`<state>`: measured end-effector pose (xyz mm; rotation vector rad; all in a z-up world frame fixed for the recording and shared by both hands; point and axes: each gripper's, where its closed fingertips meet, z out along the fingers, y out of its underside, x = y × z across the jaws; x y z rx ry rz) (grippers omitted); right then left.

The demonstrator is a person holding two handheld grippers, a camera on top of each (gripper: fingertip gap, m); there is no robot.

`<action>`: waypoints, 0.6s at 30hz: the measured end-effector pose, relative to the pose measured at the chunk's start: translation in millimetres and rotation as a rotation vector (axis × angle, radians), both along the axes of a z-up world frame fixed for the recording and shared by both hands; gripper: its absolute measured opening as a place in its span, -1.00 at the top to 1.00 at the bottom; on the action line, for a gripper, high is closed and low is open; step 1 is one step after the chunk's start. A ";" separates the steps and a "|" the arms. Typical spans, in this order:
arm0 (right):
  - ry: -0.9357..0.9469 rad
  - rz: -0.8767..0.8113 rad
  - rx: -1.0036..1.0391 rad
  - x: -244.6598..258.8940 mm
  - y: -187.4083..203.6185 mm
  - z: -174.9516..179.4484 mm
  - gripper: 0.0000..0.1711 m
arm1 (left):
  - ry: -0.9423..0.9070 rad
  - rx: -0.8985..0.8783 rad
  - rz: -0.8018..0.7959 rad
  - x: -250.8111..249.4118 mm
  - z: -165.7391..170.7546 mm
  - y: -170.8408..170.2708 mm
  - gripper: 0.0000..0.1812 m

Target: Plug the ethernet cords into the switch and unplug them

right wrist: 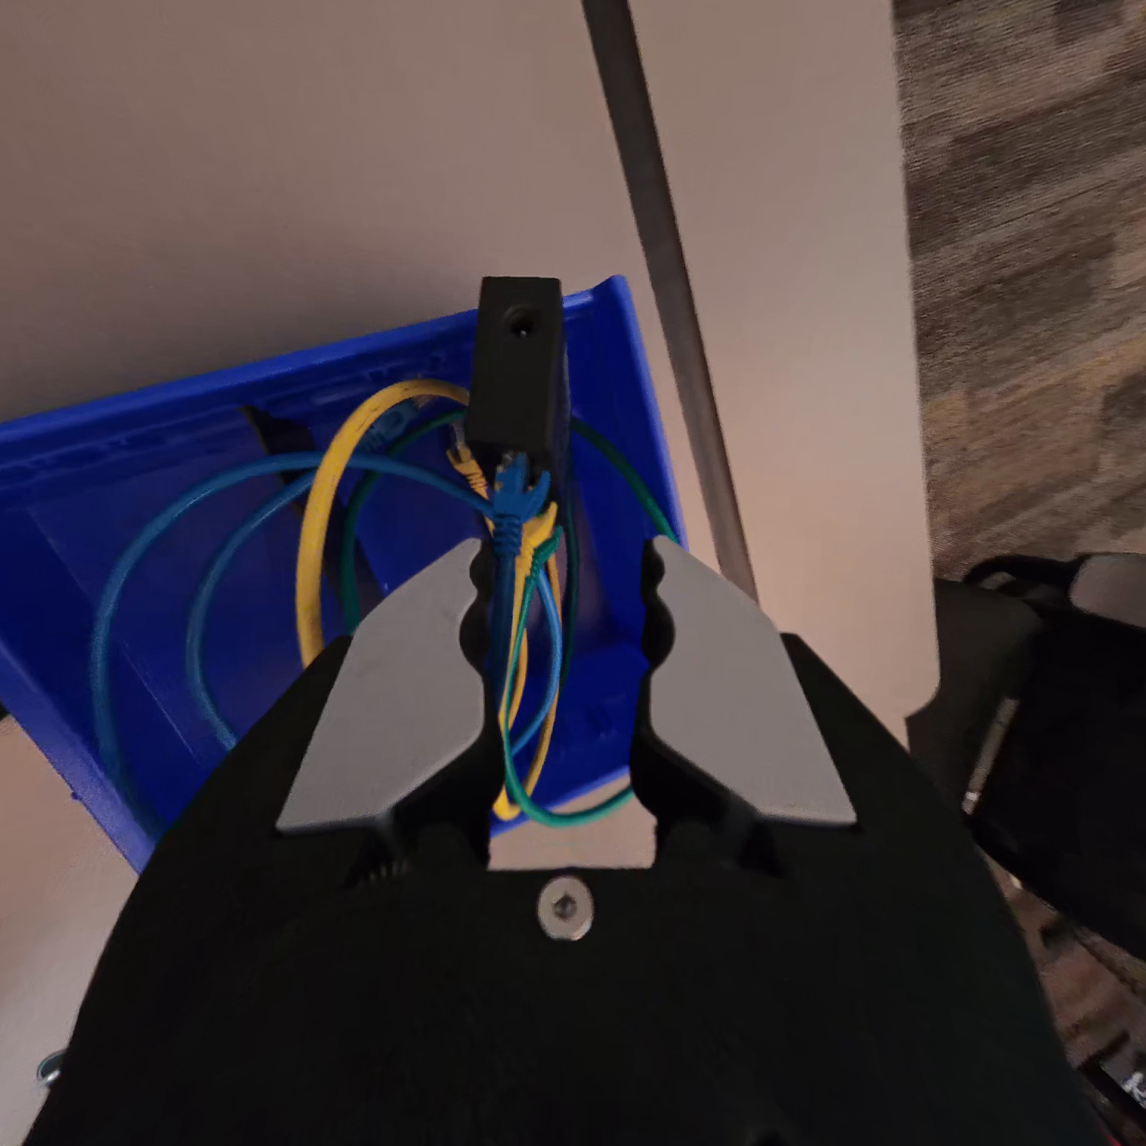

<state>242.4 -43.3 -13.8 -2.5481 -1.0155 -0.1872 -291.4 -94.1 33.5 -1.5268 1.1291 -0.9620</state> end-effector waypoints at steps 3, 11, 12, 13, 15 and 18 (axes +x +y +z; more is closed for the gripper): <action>-0.029 -0.038 0.111 2.9 -11.0 31.0 0.42 | -0.024 0.006 0.014 -9.3 2.0 3.0 0.37; 0.149 -0.344 0.765 18.1 -101.5 110.7 0.25 | -0.033 0.033 0.216 -62.0 0.6 45.7 0.35; 0.188 -0.405 0.783 20.1 -118.5 100.3 0.25 | -0.015 0.052 0.296 -75.1 0.0 60.0 0.35; 0.208 -0.465 0.737 21.6 -135.0 80.1 0.24 | 0.012 0.073 0.391 -90.8 -1.3 76.3 0.34; 0.184 -0.614 0.601 30.7 -164.9 31.0 0.18 | 0.067 0.101 0.588 -125.2 -3.6 109.6 0.31; 0.224 -0.822 0.434 30.5 -193.8 -30.5 0.23 | 0.110 0.083 0.810 -167.2 -11.2 151.0 0.13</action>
